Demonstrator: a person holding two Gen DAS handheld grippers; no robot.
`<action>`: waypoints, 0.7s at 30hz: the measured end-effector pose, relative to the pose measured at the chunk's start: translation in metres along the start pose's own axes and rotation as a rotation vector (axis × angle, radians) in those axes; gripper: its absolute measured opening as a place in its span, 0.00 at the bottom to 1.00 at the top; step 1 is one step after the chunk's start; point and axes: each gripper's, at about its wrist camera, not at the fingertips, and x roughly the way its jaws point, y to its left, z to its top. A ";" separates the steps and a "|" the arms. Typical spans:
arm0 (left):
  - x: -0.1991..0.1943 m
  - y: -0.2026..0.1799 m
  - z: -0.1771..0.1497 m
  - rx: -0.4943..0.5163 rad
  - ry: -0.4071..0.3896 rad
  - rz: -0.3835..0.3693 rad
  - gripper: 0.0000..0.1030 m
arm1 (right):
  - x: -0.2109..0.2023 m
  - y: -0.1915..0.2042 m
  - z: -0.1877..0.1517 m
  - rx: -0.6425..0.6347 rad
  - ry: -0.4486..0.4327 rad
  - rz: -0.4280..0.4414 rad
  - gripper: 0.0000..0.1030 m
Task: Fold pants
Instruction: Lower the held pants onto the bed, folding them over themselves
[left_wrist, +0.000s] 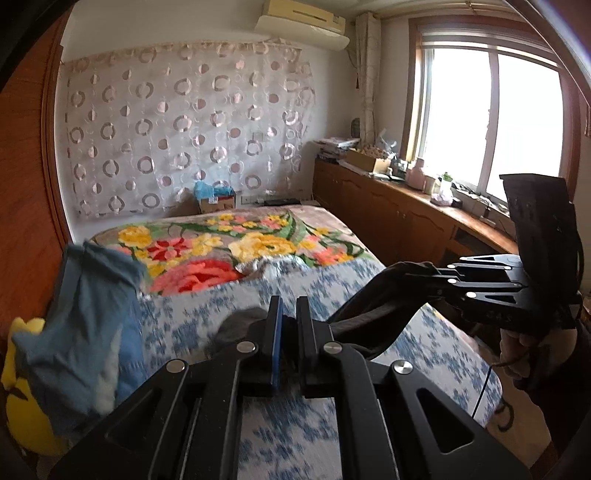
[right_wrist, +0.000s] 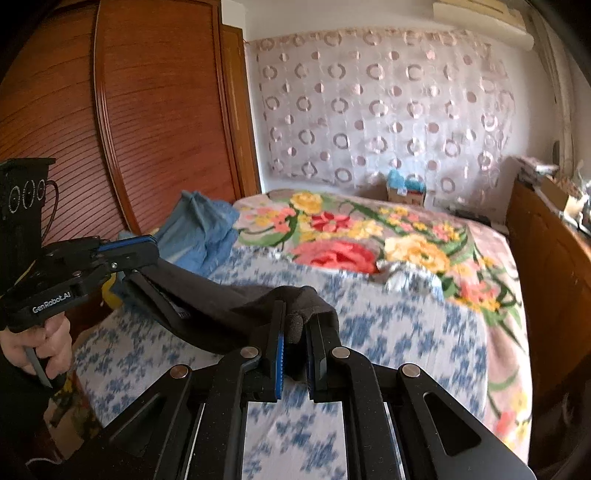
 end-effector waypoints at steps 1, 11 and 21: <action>-0.002 -0.002 -0.006 0.002 0.009 -0.003 0.07 | -0.003 0.002 -0.003 0.006 0.008 0.002 0.08; -0.029 -0.019 -0.071 -0.031 0.075 -0.047 0.07 | -0.037 0.024 -0.040 0.060 0.064 0.019 0.08; -0.050 -0.041 -0.115 -0.027 0.105 -0.051 0.07 | -0.067 0.031 -0.082 0.143 0.077 0.043 0.08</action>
